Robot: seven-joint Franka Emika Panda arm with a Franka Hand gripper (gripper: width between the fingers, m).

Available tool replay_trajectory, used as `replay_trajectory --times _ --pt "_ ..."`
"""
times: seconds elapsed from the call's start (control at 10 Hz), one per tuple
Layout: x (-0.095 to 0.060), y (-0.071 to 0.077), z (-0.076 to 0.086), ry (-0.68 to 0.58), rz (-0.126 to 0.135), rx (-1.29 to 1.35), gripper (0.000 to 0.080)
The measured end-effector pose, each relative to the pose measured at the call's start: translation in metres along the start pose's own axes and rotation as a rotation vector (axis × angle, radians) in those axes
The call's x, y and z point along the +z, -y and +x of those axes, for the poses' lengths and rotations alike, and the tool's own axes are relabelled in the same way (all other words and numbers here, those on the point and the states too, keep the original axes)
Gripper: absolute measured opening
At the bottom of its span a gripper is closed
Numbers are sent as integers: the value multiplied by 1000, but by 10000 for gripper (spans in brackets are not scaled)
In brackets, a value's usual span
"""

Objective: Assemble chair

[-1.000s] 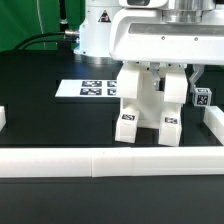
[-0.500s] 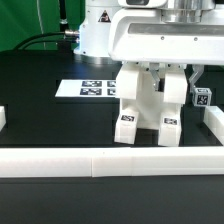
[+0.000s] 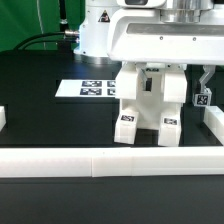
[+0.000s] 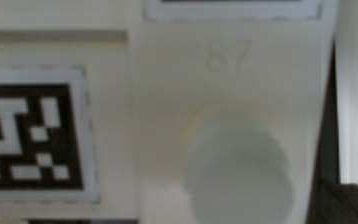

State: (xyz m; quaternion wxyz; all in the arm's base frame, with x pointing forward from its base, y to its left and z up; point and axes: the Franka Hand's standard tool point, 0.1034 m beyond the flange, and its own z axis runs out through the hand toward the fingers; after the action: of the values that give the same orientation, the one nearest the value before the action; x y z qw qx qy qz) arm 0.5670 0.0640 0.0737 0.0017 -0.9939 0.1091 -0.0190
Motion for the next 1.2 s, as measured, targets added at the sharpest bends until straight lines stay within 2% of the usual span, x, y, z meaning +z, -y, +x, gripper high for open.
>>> replay_trajectory --times 0.2,0.5,0.7,0.9,1.0,1.1,1.2 --pt "-10 -1 3 9 5 2 648" --pt "-37 -2 12 20 15 -5 649" --pt "-60 1 13 30 31 -3 649" --pt "-77 2 5 37 47 8 649" --pt "-83 5 -9 36 56 42 649" --pt "-80 8 -24 16 63 73 649" --pt "-77 6 -25 27 58 58 649"
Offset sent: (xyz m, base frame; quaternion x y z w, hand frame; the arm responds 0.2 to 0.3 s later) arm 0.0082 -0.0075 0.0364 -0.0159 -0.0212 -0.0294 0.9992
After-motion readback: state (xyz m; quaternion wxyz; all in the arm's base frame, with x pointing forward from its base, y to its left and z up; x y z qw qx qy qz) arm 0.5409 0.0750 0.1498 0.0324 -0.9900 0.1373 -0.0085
